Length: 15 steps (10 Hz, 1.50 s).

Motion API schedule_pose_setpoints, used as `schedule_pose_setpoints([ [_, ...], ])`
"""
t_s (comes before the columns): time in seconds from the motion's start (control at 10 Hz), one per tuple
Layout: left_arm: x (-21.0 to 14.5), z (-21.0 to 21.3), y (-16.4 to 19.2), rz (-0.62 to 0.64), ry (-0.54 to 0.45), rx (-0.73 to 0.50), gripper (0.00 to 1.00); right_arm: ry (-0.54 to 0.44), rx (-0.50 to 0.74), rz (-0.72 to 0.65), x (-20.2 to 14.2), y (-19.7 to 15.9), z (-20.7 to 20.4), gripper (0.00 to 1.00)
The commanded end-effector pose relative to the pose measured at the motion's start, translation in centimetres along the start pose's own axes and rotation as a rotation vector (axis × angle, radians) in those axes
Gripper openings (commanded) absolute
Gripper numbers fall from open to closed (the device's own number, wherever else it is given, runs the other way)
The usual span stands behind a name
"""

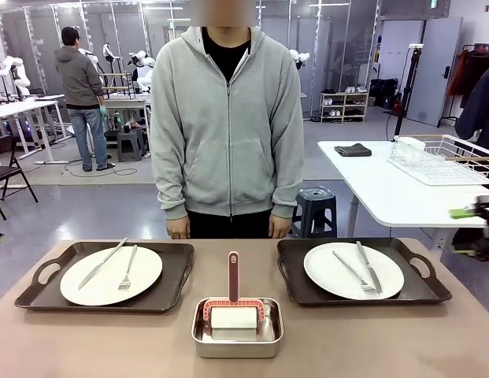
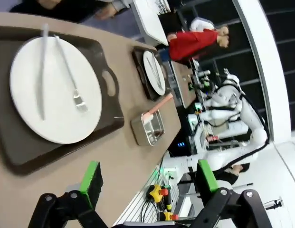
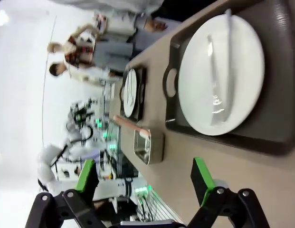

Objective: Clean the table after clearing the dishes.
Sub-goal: When the left (or right) Handle tray is removed, use the left hand (or right hand) to clean the left (or right) side of the table with the Lint Roller.

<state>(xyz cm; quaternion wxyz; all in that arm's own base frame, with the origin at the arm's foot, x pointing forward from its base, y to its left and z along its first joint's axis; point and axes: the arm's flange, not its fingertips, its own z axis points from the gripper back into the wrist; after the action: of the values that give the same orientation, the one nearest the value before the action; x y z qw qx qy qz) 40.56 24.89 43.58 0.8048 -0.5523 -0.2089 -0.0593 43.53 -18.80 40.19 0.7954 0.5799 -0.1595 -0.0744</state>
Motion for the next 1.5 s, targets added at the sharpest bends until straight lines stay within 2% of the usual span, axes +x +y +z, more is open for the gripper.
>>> schedule_pose_setpoints([
  [0.0, -2.7, 3.9, -1.3, 0.066, -0.093, 0.048, 1.00, -0.159, -0.032, -0.034, -2.9, 1.9, 4.8, 1.00],
  [0.1, -4.3, 6.2, -1.3, 0.118, -0.177, 0.084, 1.00, -0.235, -0.035, -0.034, -4.7, 2.3, 7.8, 1.00],
  [0.3, -7.4, 9.2, -1.4, 0.143, -0.277, 0.092, 1.00, -0.349, -0.037, -0.024, -8.4, 2.7, 12.3, 1.00],
  [0.5, -8.1, 9.6, -0.5, 0.176, -0.325, 0.092, 1.00, -0.381, -0.057, -0.040, -9.1, 2.5, 12.9, 1.00],
  [0.6, -7.6, 9.1, 0.0, 0.186, -0.328, 0.089, 1.00, -0.393, -0.059, -0.022, -8.4, 2.4, 12.3, 1.00],
  [0.7, -8.7, 10.8, -0.5, 0.157, -0.286, 0.084, 1.00, -0.376, -0.034, -0.008, -9.2, 2.1, 14.4, 1.00],
  [1.4, -8.7, 10.8, -0.5, 0.157, -0.286, 0.084, 1.00, -0.376, -0.034, -0.008, -9.2, 2.1, 14.4, 1.00],
])
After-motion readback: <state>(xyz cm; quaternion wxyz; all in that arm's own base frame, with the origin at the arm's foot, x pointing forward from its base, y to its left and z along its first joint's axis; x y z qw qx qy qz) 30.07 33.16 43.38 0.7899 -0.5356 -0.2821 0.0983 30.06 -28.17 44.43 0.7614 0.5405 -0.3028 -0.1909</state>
